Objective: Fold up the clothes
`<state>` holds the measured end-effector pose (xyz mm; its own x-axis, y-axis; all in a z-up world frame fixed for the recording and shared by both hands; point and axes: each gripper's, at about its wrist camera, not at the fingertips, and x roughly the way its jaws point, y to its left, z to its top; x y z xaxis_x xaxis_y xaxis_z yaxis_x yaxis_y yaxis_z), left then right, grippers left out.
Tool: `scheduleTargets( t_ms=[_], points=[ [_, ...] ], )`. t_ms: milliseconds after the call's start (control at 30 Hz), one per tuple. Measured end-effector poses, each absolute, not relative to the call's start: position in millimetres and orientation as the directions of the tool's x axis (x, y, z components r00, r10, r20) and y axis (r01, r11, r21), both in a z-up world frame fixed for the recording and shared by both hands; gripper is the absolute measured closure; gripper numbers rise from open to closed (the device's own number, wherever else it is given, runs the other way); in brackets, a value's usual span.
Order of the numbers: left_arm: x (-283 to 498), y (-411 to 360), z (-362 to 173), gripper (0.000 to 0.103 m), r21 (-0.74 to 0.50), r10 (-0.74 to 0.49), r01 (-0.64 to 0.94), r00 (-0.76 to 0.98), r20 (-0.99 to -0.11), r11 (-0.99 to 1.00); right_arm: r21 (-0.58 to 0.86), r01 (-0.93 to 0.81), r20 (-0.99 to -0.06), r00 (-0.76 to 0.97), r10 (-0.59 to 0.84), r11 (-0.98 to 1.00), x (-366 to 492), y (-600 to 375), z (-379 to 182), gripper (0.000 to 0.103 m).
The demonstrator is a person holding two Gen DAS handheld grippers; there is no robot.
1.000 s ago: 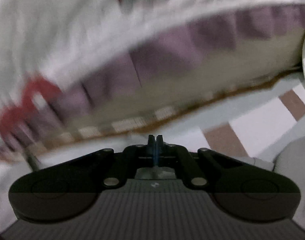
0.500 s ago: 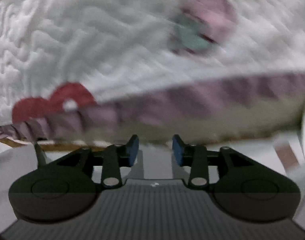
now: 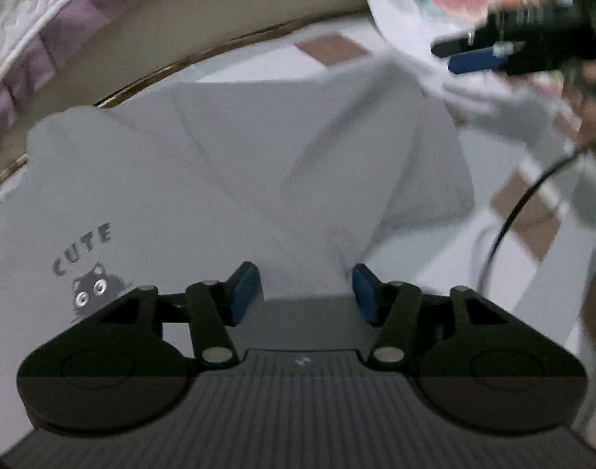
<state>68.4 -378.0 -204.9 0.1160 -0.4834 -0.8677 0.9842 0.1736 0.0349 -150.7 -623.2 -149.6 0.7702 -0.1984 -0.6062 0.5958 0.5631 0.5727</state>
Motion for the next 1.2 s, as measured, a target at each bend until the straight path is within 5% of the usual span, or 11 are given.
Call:
scheduleTargets(
  t_ms=[300,500,567,600,733,1000,1200],
  points=[
    [91.3,-343.1,-187.5,0.043,-0.096,-0.525,0.955,0.07,-0.848,0.282,0.769,0.398,-0.568,0.784,0.251,0.5,-150.0,-591.4,-170.7,0.048],
    [112.5,-309.7,-181.1,0.043,-0.336,-0.645,0.834,0.03,-0.764,0.437,0.771,0.422,-0.586,0.763,0.274,0.477,-127.4,-571.9,-189.3,0.044],
    [112.4,-305.1,-188.5,0.043,-0.314,-0.596,0.814,0.049,-0.801,0.489,0.779,0.442,-0.584,0.77,0.258,0.446,-122.4,-567.8,-191.5,0.061],
    [111.5,-303.3,-192.5,0.043,-0.292,-0.566,0.808,0.061,-0.822,0.512,0.778,0.454,-0.586,0.772,0.244,0.433,-121.4,-567.9,-192.3,0.097],
    [103.5,-293.9,-191.4,0.043,-0.252,-0.516,0.814,0.067,-0.854,0.523,0.83,0.393,-0.493,0.849,0.189,0.396,-132.1,-575.8,-177.7,0.097],
    [108.4,-220.7,-155.4,0.042,-0.316,-0.58,0.739,0.123,-0.805,0.595,0.55,0.276,-0.629,0.757,0.174,0.789,-31.4,-559.1,-65.2,0.097],
    [125.8,-161.9,-136.0,0.042,-0.329,-0.583,0.622,0.259,-0.77,0.711,0.332,0.025,-0.715,0.659,0.234,0.943,94.1,-437.7,-13.3,0.097]
  ],
)
